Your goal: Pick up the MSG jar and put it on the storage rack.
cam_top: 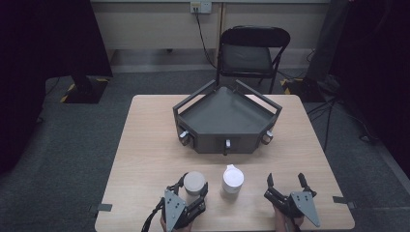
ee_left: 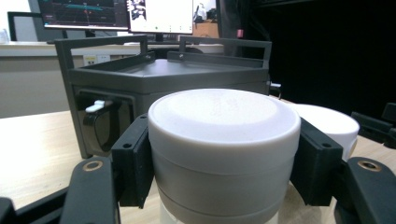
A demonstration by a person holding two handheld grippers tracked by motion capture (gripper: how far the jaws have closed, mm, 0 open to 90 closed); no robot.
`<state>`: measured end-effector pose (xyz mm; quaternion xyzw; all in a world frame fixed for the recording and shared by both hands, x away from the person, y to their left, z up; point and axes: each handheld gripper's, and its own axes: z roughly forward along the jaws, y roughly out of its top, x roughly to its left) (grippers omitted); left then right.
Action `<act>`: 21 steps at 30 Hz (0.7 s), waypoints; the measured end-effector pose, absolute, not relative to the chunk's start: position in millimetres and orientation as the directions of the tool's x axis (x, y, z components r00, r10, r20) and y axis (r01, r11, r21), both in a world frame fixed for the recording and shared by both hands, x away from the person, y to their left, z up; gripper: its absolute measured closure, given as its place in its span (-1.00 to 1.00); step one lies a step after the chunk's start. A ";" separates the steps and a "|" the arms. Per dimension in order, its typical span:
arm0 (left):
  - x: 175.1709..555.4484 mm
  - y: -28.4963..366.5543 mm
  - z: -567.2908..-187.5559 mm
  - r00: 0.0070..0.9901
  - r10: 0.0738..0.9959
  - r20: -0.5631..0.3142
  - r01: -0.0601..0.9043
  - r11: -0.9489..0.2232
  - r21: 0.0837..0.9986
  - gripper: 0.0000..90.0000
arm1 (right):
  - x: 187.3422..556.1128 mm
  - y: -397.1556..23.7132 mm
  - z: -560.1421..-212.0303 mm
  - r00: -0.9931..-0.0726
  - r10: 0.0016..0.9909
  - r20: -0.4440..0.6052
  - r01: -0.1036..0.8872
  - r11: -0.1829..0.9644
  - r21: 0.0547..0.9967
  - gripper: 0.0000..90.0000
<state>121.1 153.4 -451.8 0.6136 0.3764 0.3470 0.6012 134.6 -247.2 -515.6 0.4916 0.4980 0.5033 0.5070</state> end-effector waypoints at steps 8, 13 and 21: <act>131.2 158.5 -440.4 0.504 0.864 -0.027 0.044 0.005 0.999 -0.24 | 134.6 -247.2 -515.6 -0.003 1.000 -0.010 -0.021 0.010 1.000 -1.00; 138.3 163.3 -436.4 0.518 0.855 -0.035 0.046 0.013 0.999 -0.24 | 134.6 -247.2 -515.6 -0.003 1.000 -0.010 -0.021 0.010 1.000 -1.00; 149.4 169.0 -429.4 0.540 0.841 -0.039 0.042 0.019 0.999 -0.24 | 134.6 -247.1 -515.6 -0.002 1.000 -0.010 -0.021 0.010 1.000 -1.00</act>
